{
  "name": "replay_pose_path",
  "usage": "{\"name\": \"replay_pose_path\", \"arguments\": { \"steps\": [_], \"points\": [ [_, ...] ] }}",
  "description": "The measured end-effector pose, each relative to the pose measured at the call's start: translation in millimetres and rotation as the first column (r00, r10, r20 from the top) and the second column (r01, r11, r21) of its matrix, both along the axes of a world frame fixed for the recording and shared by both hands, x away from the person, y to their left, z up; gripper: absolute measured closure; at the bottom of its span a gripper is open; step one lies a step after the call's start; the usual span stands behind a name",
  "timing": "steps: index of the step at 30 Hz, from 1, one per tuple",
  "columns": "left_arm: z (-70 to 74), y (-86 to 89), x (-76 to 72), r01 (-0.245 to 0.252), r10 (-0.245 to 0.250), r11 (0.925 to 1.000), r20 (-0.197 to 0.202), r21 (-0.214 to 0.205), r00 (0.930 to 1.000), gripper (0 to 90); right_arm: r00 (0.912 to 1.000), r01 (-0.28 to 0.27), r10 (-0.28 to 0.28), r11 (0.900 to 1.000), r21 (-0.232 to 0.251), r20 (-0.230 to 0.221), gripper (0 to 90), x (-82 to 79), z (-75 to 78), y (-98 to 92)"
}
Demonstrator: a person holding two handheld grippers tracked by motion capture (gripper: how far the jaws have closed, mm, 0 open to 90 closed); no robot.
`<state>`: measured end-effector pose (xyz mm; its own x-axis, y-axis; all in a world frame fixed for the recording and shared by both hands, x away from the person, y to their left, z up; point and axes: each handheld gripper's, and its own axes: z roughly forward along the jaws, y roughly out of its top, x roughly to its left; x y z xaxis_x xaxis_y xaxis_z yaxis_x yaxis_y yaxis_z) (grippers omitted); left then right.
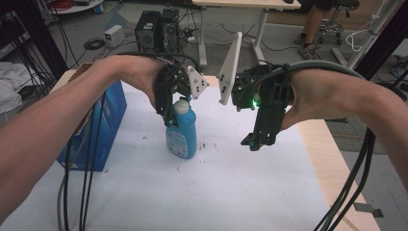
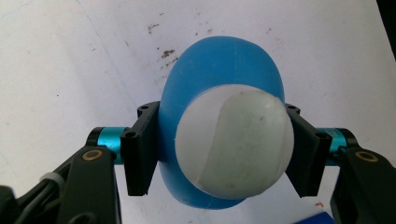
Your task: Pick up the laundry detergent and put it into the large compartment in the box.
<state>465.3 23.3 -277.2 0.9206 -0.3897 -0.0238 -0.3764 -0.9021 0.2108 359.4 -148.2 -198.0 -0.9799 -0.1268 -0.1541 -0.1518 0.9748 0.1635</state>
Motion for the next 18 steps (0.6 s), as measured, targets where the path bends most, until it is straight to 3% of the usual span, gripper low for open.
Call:
{"name": "replay_pose_path", "arguments": {
  "steps": [5, 8, 12, 16, 17, 18],
  "points": [
    [2.8, 0.5, 1.3, -0.042, 0.042, 0.9991, -0.007, -0.01, 0.9991, 37.1, 1.0, 0.0, 0.0, 1.0, -0.003, 0.004, 11.3, -0.2, 0.2, 0.3],
    [13.4, 2.5, 0.9, -0.074, 0.074, 0.9966, -0.016, -0.035, 0.9972, 37.2, 1.0, 0.0, 0.0, 1.0, -0.003, 0.008, 11.3, -0.6, 0.2, 0.1],
    [24.4, 3.7, -0.6, -0.097, 0.097, 0.9945, -0.004, -0.039, 0.9953, 37.2, 0.9999, 0.006, -0.006, 1.0, -0.001, 0.008, 11.3, -1.2, 0.9, 0.0],
    [37.2, 6.0, -1.9, -0.153, 0.153, 0.9877, 0.012, -0.035, 0.9881, 37.3, 0.9999, -0.001, 0.001, 1.0, 0.001, 0.013, 11.3, -2.6, 1.9, 0.3],
    [44.2, 6.5, -2.8, -0.185, 0.185, 0.9827, 0.019, -0.015, 0.9825, 37.3, 0.9999, 0.003, -0.003, 1.0, 0.002, 0.015, 11.3, -4.2, 2.3, -0.2],
    [44.2, 6.5, -2.8, -0.185, 0.185, 0.9827, 0.019, -0.015, 0.9825, 37.3, 0.9999, 0.003, -0.003, 1.0, 0.002, 0.015, 11.3, -4.2, 2.3, -0.2]
  ]
}}
